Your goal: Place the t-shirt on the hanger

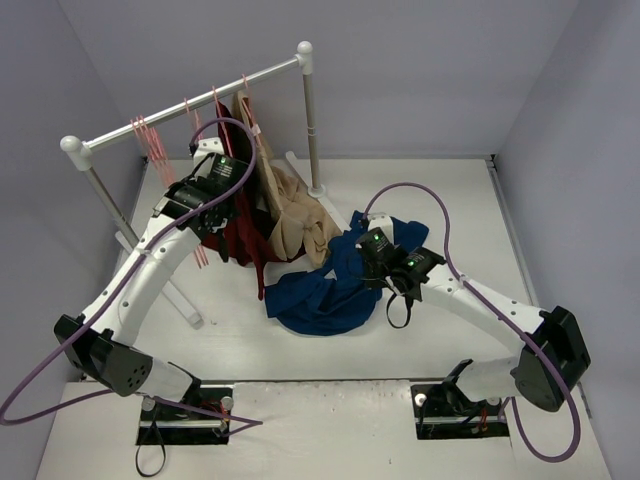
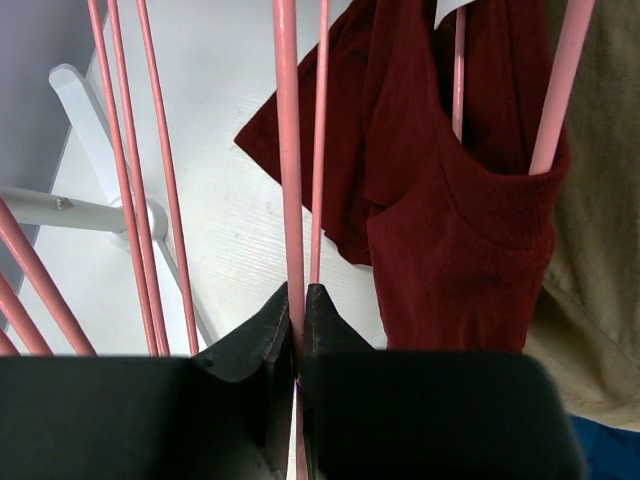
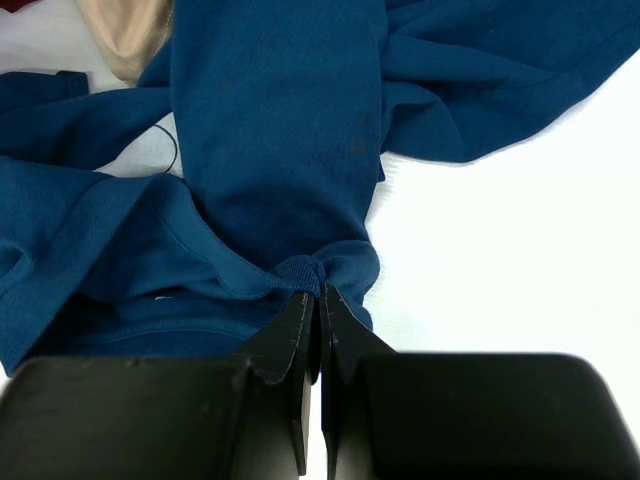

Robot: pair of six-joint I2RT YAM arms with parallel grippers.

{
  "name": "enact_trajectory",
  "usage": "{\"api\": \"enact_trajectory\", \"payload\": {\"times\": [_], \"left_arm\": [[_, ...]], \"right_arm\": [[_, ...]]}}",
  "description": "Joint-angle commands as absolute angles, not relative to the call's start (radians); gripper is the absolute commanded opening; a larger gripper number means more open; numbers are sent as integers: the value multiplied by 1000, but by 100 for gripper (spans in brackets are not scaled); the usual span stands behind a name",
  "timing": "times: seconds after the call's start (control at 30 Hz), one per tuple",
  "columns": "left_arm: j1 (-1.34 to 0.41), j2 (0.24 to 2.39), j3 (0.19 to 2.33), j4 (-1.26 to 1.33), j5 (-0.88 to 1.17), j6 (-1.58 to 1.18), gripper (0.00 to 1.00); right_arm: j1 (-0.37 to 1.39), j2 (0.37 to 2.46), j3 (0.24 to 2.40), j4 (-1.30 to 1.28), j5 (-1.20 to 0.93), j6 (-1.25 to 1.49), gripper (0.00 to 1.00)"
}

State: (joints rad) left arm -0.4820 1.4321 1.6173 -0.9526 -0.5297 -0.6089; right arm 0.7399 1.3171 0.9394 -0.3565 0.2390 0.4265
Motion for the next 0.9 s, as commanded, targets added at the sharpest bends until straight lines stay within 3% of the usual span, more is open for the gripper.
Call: {"api": "enact_trajectory", "payload": {"times": [0.0,0.4,0.87], "left_arm": [[-472,1371,1674,-929,-546,-593,0],[-472,1225,1697,-927,-525,-506,0],[-472,969,1576,-967,-301,-321,0]], "right_arm": [[735,1275,938,-334,275,440,0],[735,1261,925,-333,273,430,0],[733,1285,939,-333,275,431,0]]}}
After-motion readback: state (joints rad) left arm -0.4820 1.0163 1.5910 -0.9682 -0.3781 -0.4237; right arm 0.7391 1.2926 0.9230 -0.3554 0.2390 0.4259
